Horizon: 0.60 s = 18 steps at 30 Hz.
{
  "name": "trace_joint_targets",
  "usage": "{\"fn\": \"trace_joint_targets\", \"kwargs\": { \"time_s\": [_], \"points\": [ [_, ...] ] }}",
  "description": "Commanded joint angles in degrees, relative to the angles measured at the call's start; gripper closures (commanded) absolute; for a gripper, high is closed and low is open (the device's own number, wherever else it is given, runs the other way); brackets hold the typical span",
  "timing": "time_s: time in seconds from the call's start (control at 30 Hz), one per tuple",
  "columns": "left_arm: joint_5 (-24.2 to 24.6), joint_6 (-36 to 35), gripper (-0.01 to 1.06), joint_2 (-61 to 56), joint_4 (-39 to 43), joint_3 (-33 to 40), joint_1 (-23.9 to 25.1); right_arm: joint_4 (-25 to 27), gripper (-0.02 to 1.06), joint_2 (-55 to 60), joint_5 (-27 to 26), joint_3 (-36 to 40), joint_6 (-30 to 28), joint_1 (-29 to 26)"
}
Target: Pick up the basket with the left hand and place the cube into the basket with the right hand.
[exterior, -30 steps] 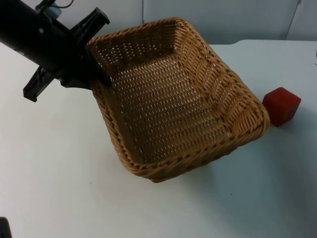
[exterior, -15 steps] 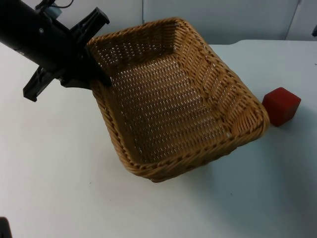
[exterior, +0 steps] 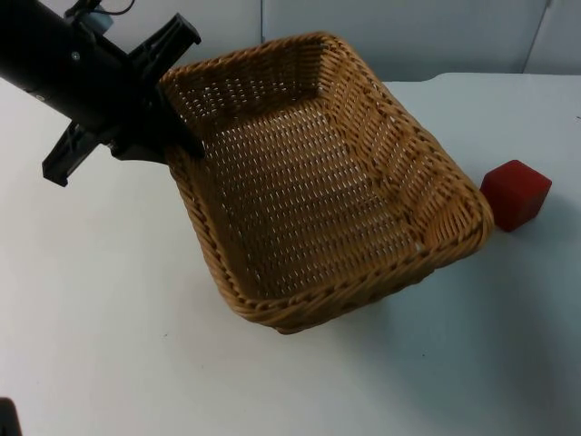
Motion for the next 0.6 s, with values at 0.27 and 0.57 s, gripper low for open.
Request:
{"fn": "trace_joint_targets", "kwargs": {
  "time_s": [0.27, 0.57],
  "points": [
    [0.46, -0.47, 1.05, -0.76, -1.61, -0.65, -0.43, -2.75, 0.29, 4.33, -3.42, -2.14, -2.4, 5.22],
    [0.46, -0.47, 1.05, -0.76, -1.61, -0.65, -0.43, 2.52, 0.31, 12.72, -0.23, -9.59, -3.39, 5.22]
  ]
}}
